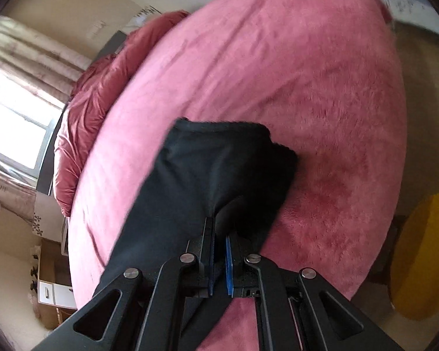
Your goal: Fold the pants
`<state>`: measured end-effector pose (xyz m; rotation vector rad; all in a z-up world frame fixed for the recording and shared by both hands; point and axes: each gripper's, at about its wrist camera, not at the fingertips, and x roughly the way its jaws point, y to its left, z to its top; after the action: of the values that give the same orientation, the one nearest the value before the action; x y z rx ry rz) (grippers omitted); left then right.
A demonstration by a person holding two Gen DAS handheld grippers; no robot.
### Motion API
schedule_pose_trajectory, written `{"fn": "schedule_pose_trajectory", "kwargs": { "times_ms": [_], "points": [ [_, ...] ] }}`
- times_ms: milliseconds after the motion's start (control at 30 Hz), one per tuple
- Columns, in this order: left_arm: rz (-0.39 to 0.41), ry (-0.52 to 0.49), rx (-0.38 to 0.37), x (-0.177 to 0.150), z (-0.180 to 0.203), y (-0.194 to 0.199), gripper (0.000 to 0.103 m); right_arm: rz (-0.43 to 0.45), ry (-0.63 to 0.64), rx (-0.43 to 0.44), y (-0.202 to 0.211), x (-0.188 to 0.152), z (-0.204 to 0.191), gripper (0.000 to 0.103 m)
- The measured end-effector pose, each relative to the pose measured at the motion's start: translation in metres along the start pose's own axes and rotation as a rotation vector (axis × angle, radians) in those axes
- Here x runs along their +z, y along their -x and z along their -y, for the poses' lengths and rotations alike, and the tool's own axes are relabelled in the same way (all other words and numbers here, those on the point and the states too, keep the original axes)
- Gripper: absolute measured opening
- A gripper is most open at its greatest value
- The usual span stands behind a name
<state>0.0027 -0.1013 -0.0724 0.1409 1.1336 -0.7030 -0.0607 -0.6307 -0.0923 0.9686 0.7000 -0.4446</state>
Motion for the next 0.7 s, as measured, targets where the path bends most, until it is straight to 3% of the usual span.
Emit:
{"fn": "schedule_pose_trajectory", "kwargs": {
  "times_ms": [67, 233, 400, 567, 700],
  "points": [
    [0.003, 0.011, -0.014, -0.001, -0.003, 0.001, 0.034, 0.011, 0.007, 0.015, 0.007, 0.000, -0.001, 0.006],
    [-0.003, 0.015, 0.001, -0.005, -0.007, 0.001, 0.034, -0.057, -0.024, -0.054, -0.013, 0.003, 0.017, 0.006],
    [0.034, 0.041, 0.018, -0.013, -0.017, 0.014, 0.035, -0.045, -0.022, -0.026, 0.003, -0.003, 0.012, 0.019],
    [0.049, 0.014, 0.045, -0.026, -0.022, 0.020, 0.045, -0.149, 0.035, 0.105, 0.025, -0.041, -0.008, 0.024],
    [0.047, -0.037, 0.071, -0.040, -0.016, 0.020, 0.049, -0.320, 0.118, 0.216, 0.023, -0.097, -0.036, 0.029]
  ]
}}
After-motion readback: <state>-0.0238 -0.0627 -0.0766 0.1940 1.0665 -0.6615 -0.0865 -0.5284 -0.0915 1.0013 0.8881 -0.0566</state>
